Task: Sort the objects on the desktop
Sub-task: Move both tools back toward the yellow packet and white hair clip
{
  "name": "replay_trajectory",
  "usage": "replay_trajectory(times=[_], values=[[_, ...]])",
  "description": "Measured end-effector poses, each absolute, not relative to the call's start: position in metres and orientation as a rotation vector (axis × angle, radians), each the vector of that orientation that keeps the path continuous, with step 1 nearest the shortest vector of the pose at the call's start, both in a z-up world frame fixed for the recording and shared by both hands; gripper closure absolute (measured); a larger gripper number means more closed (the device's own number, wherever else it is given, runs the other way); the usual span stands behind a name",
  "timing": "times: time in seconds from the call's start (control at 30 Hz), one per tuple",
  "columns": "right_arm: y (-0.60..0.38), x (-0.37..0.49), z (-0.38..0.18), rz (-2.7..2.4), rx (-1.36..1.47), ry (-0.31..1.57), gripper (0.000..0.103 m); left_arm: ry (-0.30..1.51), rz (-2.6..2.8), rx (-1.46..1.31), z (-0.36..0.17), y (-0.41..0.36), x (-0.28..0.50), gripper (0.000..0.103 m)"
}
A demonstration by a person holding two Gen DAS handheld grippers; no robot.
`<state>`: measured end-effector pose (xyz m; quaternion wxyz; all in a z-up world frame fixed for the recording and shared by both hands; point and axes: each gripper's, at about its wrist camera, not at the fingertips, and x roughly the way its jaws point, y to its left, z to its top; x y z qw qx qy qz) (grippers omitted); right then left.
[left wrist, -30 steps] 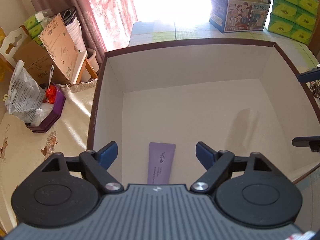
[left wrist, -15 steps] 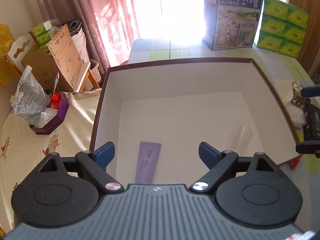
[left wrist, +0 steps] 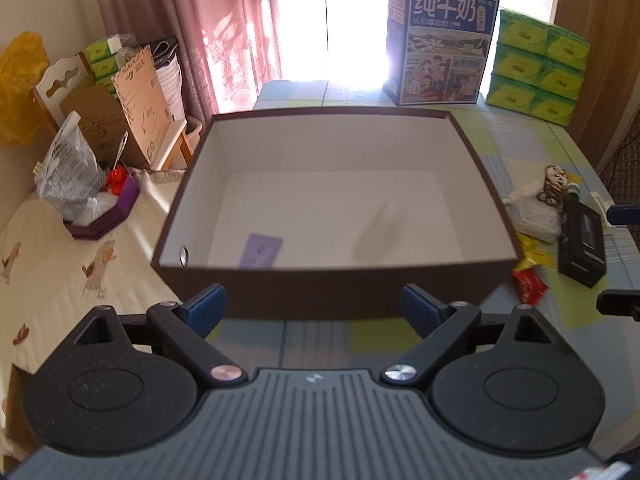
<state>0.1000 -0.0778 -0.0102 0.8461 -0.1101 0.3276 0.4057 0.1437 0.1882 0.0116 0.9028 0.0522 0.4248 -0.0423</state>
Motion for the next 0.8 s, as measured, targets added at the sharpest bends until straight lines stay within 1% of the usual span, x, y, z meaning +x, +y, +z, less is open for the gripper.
replay_trajectory(times=[0.33, 0.8], values=[[-0.132, 0.069, -0.022, 0.762, -0.225, 0.741, 0.002, 0.922, -0.149, 0.082, -0.007, 0.143, 0.103, 0.011], [-0.197, 0.056, -0.039, 0.654, -0.199, 0.815, 0.002, 0.954, -0.264, 0.106, -0.031, 0.071, 0.081, 0.011]])
